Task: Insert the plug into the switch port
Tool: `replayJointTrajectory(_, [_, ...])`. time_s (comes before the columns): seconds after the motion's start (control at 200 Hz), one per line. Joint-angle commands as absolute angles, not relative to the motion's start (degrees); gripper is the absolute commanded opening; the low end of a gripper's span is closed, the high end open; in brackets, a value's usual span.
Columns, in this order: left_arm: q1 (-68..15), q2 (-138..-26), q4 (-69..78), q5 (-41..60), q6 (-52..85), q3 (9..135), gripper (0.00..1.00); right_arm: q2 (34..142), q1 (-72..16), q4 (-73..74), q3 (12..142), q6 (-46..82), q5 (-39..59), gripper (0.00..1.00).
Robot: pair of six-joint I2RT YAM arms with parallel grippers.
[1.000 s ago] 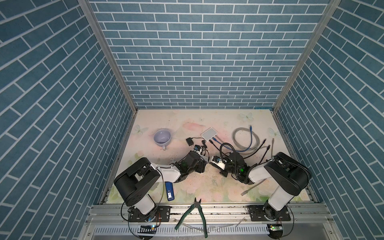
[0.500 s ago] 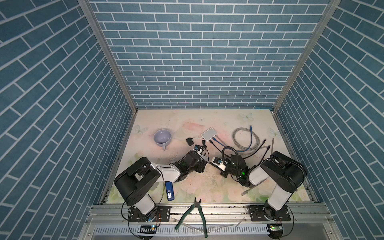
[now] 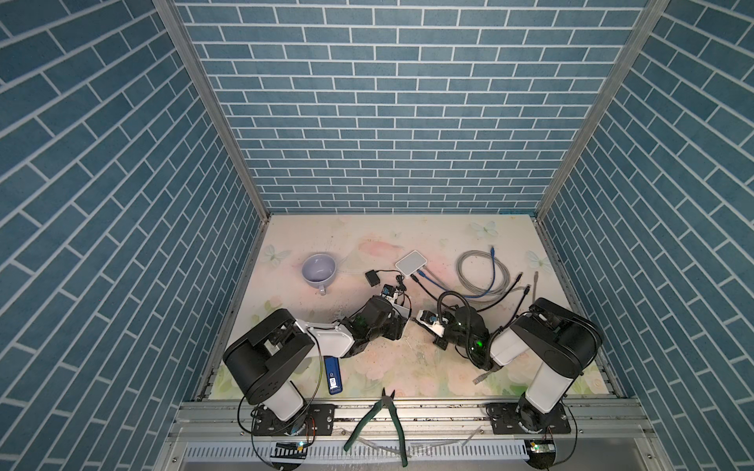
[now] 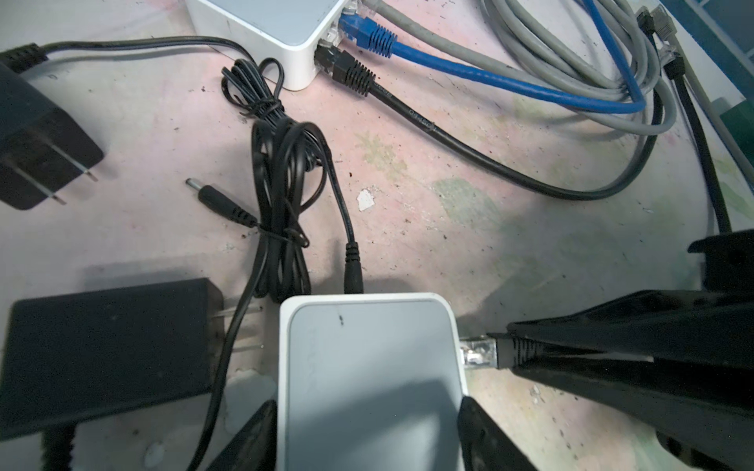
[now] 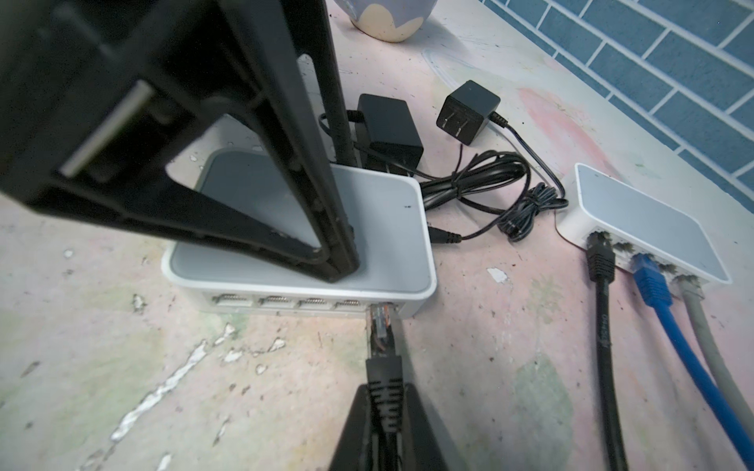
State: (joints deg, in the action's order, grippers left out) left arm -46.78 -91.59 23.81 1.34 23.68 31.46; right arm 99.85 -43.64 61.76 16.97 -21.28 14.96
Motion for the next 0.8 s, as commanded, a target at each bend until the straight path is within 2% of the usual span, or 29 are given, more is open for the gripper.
replayJointTrajectory(0.0, [-48.27, -90.57, 23.82, 6.77, 23.21, 30.87, 0.69, 98.9, -44.65, 68.64, 16.24, -20.09, 15.31, 0.0])
replayJointTrajectory(0.795, [-47.92, -87.84, 21.73, 5.71, 22.15, 31.11, 0.69, 98.99, -44.65, 69.13, 11.62, -22.1, 12.74, 0.0])
